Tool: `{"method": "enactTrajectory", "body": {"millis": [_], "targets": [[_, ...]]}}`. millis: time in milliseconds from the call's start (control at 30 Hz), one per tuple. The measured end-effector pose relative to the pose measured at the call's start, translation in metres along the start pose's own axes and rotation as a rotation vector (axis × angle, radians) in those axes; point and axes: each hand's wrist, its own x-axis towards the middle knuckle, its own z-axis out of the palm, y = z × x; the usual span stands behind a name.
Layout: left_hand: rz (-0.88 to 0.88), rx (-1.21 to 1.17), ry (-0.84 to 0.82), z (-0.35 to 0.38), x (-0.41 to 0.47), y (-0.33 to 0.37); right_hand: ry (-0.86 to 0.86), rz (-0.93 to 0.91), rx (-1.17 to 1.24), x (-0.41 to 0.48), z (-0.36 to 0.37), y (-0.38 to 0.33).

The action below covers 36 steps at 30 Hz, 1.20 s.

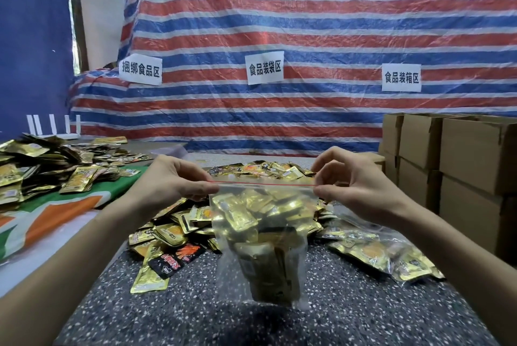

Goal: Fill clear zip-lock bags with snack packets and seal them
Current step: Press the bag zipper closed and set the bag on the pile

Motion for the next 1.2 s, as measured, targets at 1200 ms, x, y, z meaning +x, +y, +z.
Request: {"method": "enactTrajectory", "body": {"millis": [1200], "targets": [[0.133,0.084,-0.056,0.028,-0.011,0.004,-0.22,-0.152,-0.479,0.05,0.082,-0.046]]}}
